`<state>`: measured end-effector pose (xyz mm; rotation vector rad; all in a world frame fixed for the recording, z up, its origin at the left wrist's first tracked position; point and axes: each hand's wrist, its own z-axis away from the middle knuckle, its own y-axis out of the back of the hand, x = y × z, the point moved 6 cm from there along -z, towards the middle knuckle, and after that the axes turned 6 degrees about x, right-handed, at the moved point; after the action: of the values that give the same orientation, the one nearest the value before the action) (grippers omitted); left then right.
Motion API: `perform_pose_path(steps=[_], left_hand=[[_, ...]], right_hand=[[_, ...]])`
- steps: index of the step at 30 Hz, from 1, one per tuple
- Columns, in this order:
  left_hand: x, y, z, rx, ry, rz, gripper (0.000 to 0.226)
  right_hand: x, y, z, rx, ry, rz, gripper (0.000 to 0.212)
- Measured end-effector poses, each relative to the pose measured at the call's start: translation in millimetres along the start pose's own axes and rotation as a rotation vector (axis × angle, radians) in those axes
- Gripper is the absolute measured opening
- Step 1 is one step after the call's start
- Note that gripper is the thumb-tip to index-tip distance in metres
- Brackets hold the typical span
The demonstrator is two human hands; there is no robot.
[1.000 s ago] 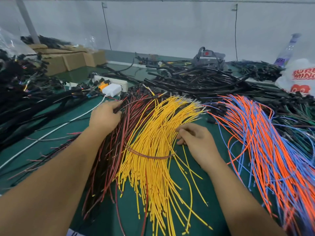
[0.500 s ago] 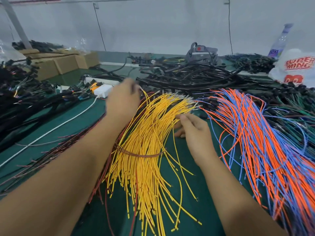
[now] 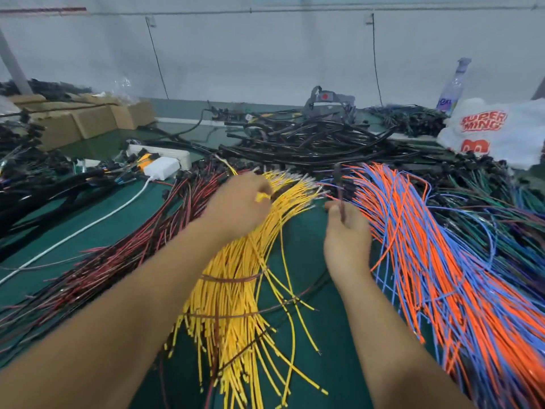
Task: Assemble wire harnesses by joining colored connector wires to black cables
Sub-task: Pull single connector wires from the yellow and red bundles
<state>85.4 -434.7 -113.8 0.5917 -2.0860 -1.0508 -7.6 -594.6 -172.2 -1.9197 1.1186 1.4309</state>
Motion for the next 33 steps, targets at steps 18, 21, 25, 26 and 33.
perform_pose_path(steps=[18,21,25,26,33], left_hand=[[-78.7,3.2,-21.6,0.106,0.3,-0.474,0.019],[-69.4,12.4,-24.9,0.202,0.372,-0.235,0.017],[-30.1,-11.0,-20.5,0.169,0.553,0.605,0.009],[-14.8,-24.8,-16.5,0.088,0.604,0.798,0.01],[49.5,-95.8,10.8,-0.15,0.313,0.629,0.014]], right_hand=[[4.1,-12.4,5.2,-0.163,-0.081,0.124,0.027],[5.6,-13.7,4.0,-0.148,-0.102,0.031,0.028],[-1.3,-9.9,2.0,-0.037,-0.126,-0.22,0.033],[-1.8,-6.7,0.7,-0.004,-0.134,-0.251,0.033],[-3.8,4.3,-6.5,0.115,-0.126,-0.36,0.031]])
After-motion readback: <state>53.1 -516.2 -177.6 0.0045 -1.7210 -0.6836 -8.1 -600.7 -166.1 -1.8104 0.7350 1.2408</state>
